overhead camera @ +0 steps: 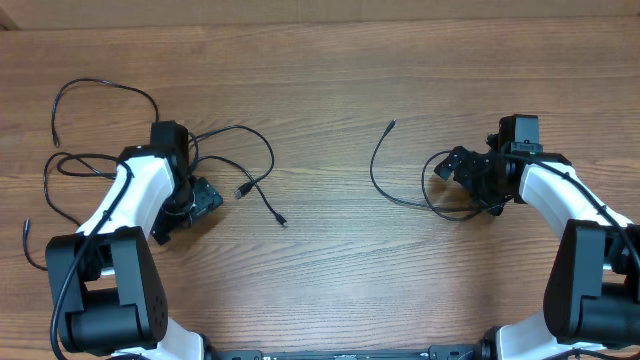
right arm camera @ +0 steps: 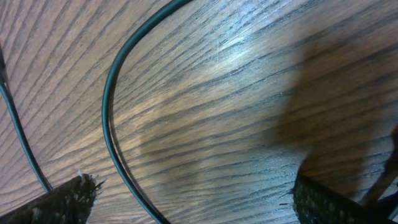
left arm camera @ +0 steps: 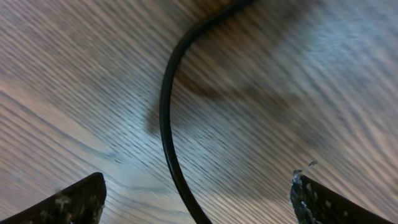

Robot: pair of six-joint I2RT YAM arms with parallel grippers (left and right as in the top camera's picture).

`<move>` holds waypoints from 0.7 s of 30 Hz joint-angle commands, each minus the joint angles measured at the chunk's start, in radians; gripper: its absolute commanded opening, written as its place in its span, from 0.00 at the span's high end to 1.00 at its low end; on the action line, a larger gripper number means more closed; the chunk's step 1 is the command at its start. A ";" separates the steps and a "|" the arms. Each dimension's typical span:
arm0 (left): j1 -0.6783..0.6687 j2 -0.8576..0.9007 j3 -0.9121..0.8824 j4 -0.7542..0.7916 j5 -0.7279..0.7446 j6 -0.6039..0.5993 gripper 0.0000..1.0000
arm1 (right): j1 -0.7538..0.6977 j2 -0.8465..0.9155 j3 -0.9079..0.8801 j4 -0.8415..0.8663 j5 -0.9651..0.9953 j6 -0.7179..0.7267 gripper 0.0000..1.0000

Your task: Untangle cables

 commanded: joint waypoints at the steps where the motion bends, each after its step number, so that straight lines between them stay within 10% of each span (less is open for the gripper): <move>1: 0.003 0.004 -0.010 0.014 -0.113 -0.002 0.03 | 0.004 -0.008 0.002 0.006 -0.012 0.003 0.00; 14: 0.003 0.004 -0.060 0.092 -0.129 -0.002 0.20 | 0.004 -0.008 0.002 0.021 -0.032 0.002 0.00; 21: 0.003 0.004 -0.053 0.116 -0.051 0.117 0.00 | 0.004 -0.008 0.002 0.021 -0.024 0.002 0.00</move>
